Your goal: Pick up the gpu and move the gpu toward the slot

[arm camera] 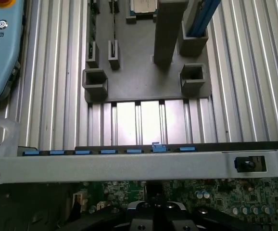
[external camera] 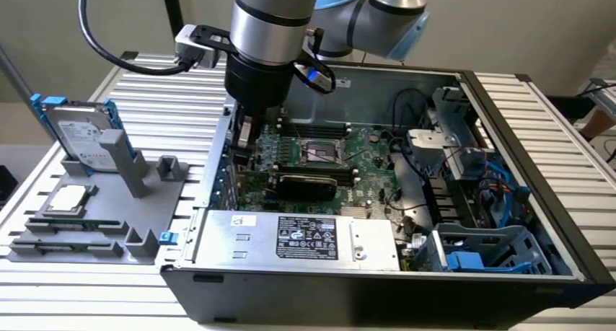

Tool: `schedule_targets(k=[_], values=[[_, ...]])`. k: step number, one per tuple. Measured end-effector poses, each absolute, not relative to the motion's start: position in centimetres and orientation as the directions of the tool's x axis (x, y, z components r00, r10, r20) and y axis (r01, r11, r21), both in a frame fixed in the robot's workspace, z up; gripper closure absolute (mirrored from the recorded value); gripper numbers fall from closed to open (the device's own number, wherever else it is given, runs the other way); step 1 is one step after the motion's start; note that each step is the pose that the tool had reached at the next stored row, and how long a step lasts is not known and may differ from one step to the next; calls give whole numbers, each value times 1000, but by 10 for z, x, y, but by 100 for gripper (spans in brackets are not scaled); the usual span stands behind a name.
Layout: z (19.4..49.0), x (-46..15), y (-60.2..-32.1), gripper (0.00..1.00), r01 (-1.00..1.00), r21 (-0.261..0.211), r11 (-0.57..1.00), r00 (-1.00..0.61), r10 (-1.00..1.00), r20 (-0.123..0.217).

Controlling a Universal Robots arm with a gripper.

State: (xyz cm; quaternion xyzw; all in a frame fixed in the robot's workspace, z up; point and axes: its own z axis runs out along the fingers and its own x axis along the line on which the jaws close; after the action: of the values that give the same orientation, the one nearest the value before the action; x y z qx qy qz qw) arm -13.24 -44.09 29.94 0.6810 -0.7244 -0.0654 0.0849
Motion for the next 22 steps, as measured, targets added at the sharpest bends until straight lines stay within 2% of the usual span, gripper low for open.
schedule_targets(k=[22], values=[[301, -134, -439, 89, -975, 211, 73, -69, -997, 28]])
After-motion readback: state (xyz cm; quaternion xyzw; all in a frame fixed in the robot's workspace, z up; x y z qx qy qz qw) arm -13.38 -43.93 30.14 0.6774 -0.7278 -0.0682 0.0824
